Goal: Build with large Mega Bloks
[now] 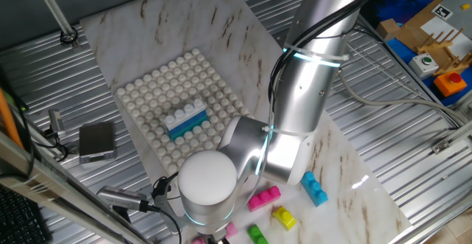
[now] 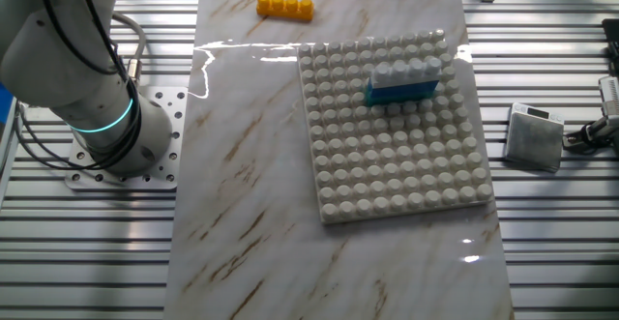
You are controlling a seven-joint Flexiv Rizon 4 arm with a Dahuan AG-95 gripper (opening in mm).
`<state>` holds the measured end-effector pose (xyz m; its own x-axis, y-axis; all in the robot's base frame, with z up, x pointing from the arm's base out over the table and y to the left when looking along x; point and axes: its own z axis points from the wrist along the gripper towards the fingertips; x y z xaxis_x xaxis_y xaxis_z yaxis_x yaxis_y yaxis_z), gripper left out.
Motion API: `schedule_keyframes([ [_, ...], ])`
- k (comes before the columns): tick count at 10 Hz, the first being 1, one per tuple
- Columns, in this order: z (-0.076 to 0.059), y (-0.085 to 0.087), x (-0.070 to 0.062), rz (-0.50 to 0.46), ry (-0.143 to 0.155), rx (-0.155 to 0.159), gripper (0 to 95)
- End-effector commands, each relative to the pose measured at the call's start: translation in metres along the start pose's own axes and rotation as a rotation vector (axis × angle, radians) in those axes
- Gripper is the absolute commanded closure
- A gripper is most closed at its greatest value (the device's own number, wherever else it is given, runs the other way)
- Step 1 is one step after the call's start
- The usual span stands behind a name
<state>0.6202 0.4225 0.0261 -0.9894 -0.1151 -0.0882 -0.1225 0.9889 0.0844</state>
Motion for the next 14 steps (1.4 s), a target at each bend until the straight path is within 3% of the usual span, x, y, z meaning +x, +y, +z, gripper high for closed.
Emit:
schedule_keyframes([
  [1, 0.002, -0.001, -0.001, 0.006, -0.005, 0.003, 57.0],
  [6, 0.011, -0.003, -0.002, 0.002, -0.012, 0.006, 57.0],
  [7, 0.011, -0.003, -0.002, 0.015, -0.01, 0.007, 95.0],
  [11, 0.008, -0.003, -0.002, -0.005, -0.001, 0.005, 95.0],
  [14, -0.006, -0.007, 0.002, -0.03, 0.002, 0.003, 95.0],
])
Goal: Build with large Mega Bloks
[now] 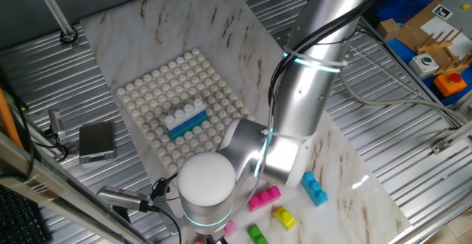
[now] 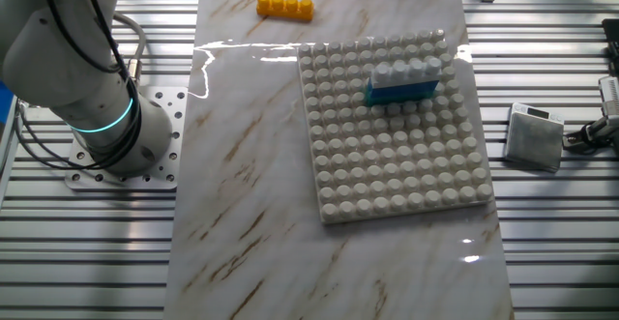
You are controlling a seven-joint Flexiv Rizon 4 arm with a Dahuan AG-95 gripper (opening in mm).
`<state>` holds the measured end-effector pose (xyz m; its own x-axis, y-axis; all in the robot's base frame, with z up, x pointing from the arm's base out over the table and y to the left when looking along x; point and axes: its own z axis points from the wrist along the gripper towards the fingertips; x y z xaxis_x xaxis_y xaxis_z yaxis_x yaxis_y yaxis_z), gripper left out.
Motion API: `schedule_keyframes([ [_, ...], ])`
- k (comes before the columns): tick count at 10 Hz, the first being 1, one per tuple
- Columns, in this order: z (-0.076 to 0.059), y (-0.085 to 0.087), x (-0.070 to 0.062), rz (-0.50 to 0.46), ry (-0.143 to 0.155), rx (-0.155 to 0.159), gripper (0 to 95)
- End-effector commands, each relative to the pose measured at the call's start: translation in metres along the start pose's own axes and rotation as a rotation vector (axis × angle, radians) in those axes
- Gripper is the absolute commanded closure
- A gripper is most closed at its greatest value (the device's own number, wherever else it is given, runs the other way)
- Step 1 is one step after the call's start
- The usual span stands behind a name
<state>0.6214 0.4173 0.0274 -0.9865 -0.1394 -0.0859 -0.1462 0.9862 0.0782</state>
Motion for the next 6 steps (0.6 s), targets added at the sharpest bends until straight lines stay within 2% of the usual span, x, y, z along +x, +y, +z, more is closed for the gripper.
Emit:
schedule_keyframes([
  [1, -0.015, -0.005, 0.006, -0.021, 0.002, -0.002, 95.0],
  [3, -0.04, -0.023, 0.02, -0.068, 0.013, -0.01, 95.0],
  [4, -0.047, -0.028, 0.026, -0.079, 0.018, -0.012, 95.0],
  [5, -0.063, -0.04, 0.037, -0.104, 0.025, -0.015, 95.0],
  [6, -0.072, -0.046, 0.045, -0.12, 0.03, -0.016, 95.0],
])
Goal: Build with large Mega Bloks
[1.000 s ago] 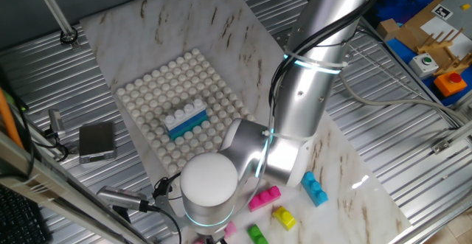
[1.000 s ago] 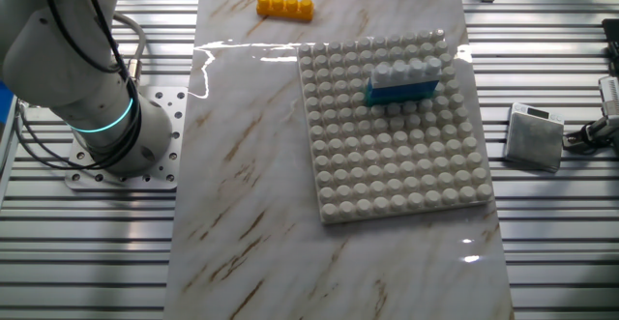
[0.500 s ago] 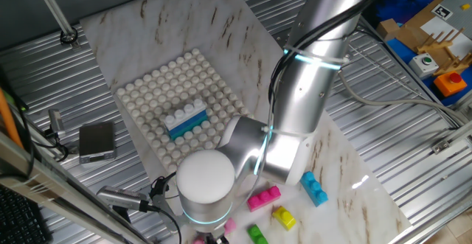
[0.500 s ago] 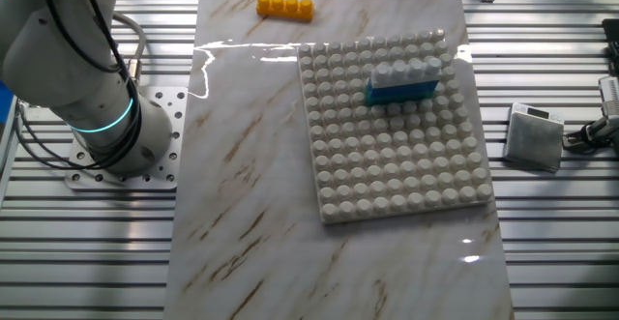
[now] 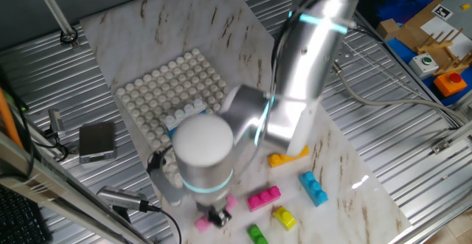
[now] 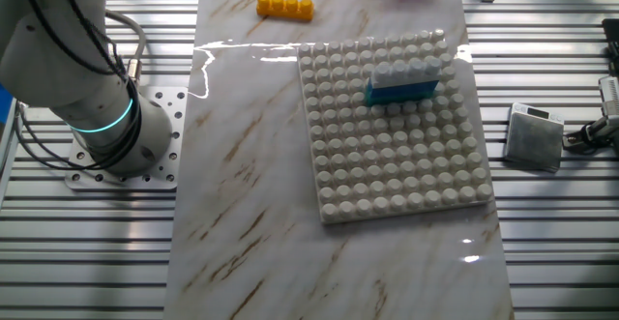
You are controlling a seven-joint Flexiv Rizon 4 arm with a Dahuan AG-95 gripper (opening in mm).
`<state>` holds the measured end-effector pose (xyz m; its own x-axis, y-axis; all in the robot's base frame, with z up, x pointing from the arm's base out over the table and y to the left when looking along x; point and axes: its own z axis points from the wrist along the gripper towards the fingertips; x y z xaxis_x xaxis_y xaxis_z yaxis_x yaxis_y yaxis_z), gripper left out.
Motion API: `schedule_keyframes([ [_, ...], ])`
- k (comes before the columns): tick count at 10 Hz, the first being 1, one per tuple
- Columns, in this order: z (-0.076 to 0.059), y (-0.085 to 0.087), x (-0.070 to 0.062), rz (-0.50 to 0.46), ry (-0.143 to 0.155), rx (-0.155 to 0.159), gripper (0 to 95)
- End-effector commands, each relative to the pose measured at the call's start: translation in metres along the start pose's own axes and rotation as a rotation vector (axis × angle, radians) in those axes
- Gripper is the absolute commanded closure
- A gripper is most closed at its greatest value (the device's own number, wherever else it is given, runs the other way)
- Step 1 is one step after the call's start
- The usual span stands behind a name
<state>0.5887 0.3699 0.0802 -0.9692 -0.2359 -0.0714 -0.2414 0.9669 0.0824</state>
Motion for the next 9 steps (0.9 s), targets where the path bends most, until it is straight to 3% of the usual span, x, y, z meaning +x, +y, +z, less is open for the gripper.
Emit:
schedule_keyframes([
  [1, -0.021, -0.011, 0.023, -0.041, 0.015, -0.005, 95.0],
  [2, -0.026, -0.013, 0.032, -0.063, 0.024, 0.0, 95.0],
  [7, -0.026, -0.013, 0.033, -0.089, 0.021, -0.004, 95.0],
  [9, -0.026, -0.013, 0.033, -0.065, 0.033, 0.015, 95.0],
])
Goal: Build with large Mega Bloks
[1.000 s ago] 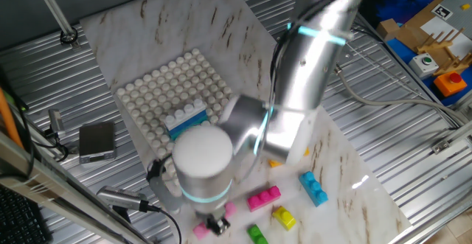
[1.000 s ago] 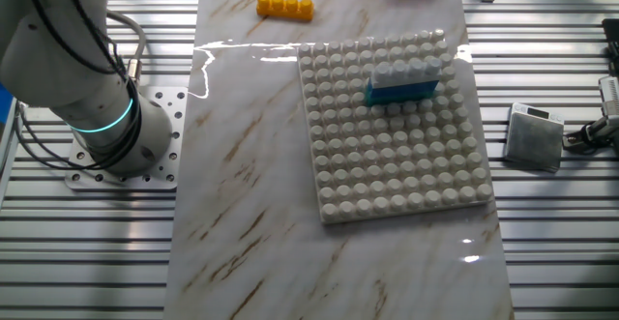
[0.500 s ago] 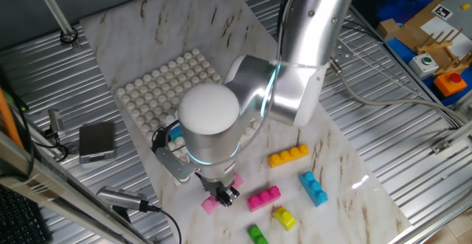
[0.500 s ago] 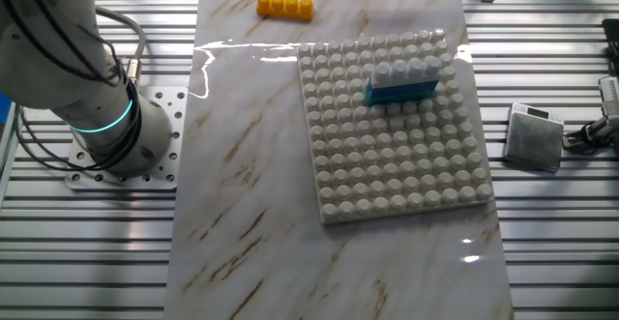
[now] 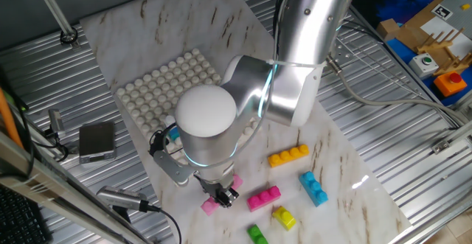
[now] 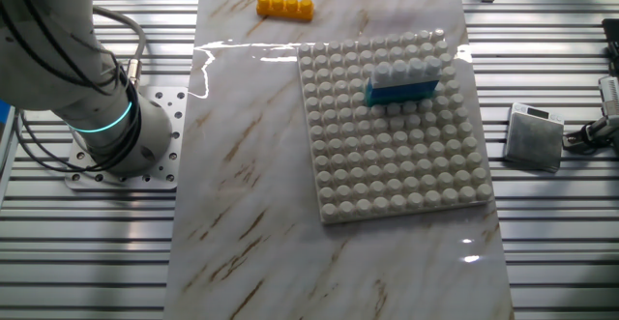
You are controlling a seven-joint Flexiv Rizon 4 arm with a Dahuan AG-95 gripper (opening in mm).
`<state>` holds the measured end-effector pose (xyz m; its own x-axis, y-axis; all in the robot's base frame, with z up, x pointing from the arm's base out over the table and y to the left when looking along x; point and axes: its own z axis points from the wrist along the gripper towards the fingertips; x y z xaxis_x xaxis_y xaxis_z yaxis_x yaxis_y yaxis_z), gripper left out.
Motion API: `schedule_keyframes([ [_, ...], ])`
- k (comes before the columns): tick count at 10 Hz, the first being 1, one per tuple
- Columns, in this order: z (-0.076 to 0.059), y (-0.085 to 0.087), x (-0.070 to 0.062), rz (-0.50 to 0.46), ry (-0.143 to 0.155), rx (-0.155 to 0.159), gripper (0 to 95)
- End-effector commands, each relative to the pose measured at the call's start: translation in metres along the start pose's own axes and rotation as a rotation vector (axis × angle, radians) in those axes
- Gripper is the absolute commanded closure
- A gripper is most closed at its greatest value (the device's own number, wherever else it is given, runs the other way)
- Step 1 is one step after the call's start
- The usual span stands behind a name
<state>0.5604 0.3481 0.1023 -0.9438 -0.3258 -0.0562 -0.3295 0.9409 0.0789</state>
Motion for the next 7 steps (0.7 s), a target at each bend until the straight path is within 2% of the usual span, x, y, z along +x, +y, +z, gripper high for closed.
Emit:
schedule_keyframes([
  [1, -0.0003, -0.0004, 0.0016, 0.061, 0.013, 0.026, 95.0],
  [2, -0.0003, -0.0004, 0.0016, 0.089, 0.012, 0.037, 95.0],
  [3, -0.0003, -0.0004, 0.0016, 0.106, 0.013, 0.034, 95.0],
  [6, -0.0003, -0.0004, 0.0016, 0.109, 0.015, 0.036, 95.0],
  [7, -0.0026, -0.0051, 0.0037, 0.107, 0.015, 0.035, 95.0],
])
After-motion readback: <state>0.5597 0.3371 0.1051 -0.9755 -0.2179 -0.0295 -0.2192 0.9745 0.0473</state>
